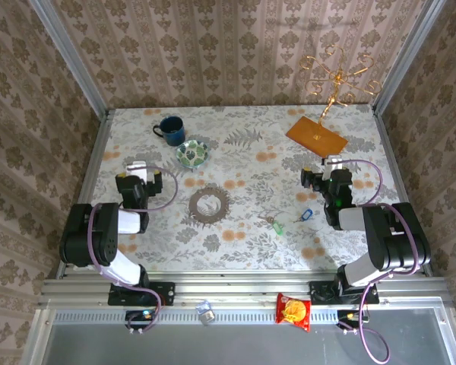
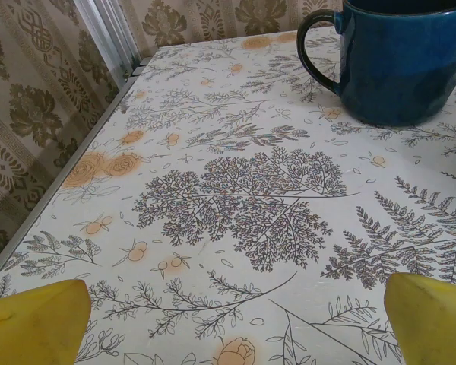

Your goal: Put the keys on the keyring

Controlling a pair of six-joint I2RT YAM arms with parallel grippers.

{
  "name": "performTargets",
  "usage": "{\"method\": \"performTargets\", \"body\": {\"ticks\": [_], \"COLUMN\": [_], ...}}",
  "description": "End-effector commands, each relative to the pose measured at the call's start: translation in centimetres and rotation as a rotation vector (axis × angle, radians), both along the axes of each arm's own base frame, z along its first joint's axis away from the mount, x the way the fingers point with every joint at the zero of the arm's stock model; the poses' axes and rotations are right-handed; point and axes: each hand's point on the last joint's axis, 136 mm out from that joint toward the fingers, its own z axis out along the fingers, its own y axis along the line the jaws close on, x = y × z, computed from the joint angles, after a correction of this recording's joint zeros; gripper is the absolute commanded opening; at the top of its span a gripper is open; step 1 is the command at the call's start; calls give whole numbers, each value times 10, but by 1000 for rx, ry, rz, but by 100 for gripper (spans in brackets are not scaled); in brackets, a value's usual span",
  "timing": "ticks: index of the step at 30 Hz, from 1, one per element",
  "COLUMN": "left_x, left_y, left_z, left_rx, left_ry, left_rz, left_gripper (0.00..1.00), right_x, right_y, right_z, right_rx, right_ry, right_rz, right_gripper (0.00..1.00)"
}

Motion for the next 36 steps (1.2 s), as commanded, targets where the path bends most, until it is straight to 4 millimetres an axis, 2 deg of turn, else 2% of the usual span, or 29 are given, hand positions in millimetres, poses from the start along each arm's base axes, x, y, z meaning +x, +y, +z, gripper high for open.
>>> {"method": "performTargets", "body": {"ticks": [1, 29, 31, 36], "left_x": [5, 5, 2, -16], "left_y": [-2, -6, -13, -9], "left_z": [6, 7, 16, 61], "left_rx": [-20, -39, -37, -39], "left_ry": [-14, -16, -34, -90], "left_rz": [-10, -46, -93, -72], "left_gripper": [100, 100, 100, 100], "right_x": [4, 4, 4, -8], "right_y": [-6, -6, -5, -15], "right_z": [4, 5, 15, 52], "right_rx": [0, 1, 0, 7], "right_ry": [-13, -18, -17, 65], "right_rz": [-33, -31, -22, -87], "right_gripper": [100, 100, 100, 100]}}
